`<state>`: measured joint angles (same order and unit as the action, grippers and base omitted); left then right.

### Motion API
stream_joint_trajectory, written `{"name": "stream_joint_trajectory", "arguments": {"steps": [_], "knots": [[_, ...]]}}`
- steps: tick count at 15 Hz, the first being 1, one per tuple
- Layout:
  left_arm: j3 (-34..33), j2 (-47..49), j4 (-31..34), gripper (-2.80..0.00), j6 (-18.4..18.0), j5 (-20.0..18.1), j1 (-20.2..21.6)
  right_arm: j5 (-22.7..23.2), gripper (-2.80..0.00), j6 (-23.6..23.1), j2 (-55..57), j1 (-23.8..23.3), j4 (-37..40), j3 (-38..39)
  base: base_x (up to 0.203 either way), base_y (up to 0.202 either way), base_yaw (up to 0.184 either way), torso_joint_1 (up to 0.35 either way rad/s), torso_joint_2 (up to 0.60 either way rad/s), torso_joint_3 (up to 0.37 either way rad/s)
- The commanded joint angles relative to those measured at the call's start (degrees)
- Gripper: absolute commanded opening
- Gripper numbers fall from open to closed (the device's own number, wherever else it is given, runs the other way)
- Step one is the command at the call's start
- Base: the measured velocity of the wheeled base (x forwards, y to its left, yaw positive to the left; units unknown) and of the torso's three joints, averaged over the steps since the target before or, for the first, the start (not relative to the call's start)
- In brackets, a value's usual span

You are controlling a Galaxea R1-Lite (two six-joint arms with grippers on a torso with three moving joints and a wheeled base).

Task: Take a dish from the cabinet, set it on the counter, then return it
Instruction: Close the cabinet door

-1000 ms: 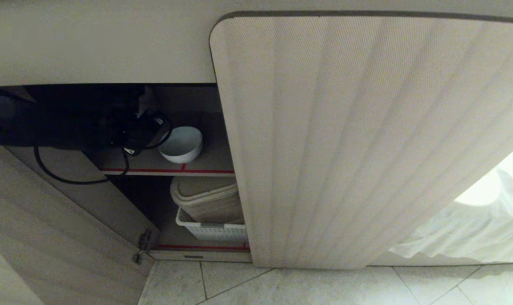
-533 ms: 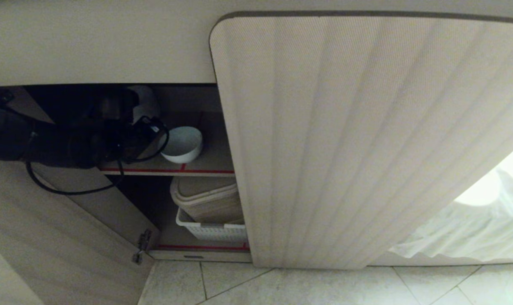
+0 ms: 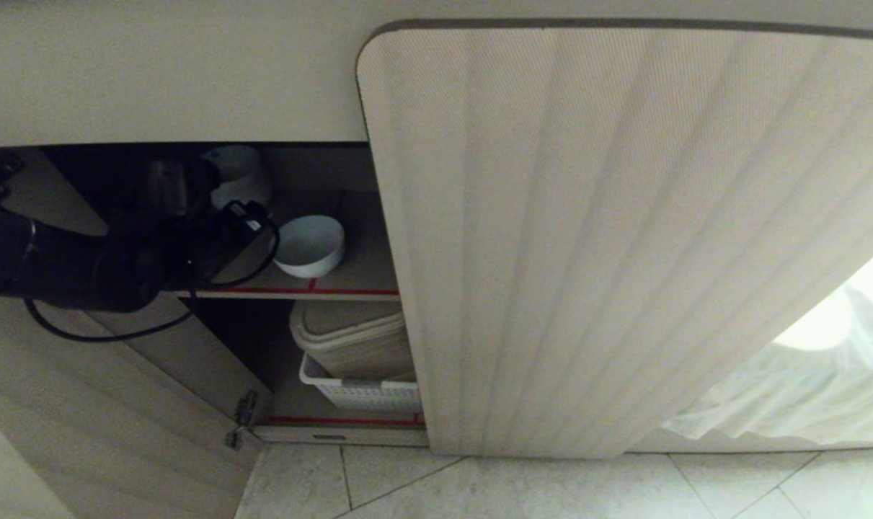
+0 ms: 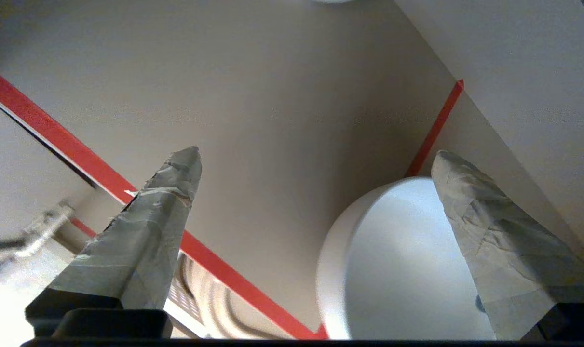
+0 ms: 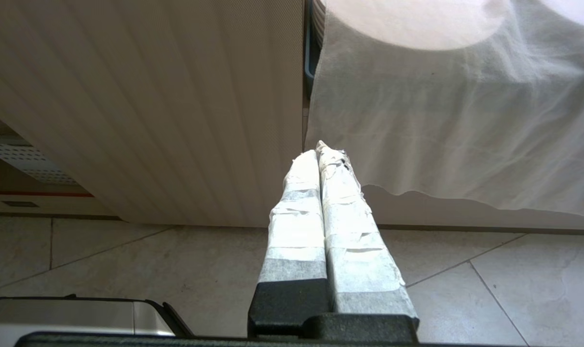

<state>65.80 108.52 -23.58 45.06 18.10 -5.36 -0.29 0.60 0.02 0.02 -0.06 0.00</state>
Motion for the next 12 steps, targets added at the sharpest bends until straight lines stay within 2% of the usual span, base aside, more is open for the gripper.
{"name": "stream_joint_trajectory", "arguments": {"steps": [1,9,10,12], "knots": [[-3.05,-1.44,-3.10,0.00,-1.32,0.24,-0.08,-0.02,-2.80,0.02,0.05,-0.02,-0.03,0.00,0.000,0.000,0.000,0.000,0.00,0.000],[-6.92,-4.28,-4.83,0.00,-1.55,0.44,0.00,0.03,-2.80,0.02,-0.02,-0.02,-0.03,0.00,0.000,0.000,0.000,0.000,0.00,0.000],[-7.34,-4.37,-5.54,-2.80,-1.59,0.36,-0.03,0.03,-2.80,0.02,-0.02,-0.02,-0.03,0.00,0.000,0.000,0.000,0.000,0.00,0.000],[-8.06,-4.63,-5.95,-2.80,-1.82,0.37,-0.08,0.03,-2.80,0.02,-0.02,0.03,-0.03,0.00,0.000,0.000,0.000,0.000,0.00,0.000]]}}
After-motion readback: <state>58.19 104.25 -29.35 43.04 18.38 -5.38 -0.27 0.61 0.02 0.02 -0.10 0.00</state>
